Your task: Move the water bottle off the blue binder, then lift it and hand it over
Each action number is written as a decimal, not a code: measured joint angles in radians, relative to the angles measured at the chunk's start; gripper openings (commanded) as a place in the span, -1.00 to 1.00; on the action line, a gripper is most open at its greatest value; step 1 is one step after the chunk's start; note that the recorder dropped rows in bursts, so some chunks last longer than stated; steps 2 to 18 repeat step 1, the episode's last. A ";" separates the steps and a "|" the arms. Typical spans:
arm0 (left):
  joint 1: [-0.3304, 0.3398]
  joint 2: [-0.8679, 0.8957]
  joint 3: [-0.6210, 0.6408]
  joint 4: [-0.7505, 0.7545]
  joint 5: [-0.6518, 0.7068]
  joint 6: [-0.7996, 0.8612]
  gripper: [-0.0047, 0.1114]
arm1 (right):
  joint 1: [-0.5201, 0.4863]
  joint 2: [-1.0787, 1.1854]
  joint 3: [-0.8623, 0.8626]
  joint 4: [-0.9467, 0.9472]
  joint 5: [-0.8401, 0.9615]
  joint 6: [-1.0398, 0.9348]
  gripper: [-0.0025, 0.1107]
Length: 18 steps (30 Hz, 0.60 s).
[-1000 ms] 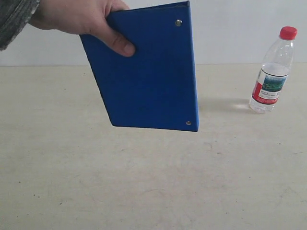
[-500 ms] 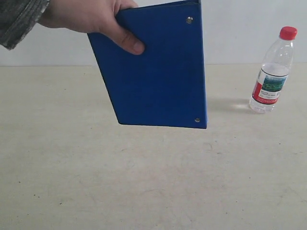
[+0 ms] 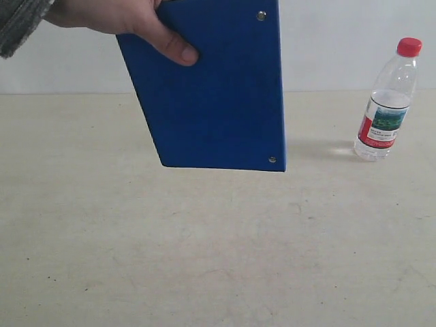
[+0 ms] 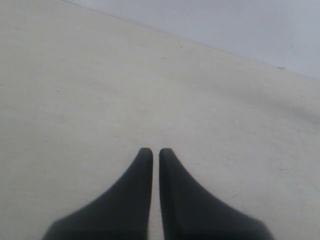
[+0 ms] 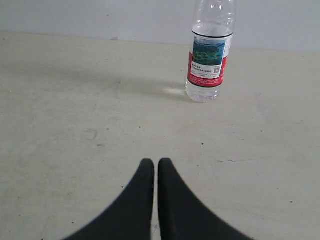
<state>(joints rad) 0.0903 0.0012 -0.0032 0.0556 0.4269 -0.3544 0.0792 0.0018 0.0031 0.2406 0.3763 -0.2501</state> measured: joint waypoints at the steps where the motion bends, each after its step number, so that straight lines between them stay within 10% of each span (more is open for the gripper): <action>1: 0.000 0.000 0.000 0.000 0.000 0.000 -0.84 | 0.000 0.000 0.000 0.000 0.000 0.000 -0.96; 18: 0.000 0.000 0.000 0.000 0.000 0.000 -0.84 | 0.000 0.000 0.000 0.000 0.000 0.000 -0.96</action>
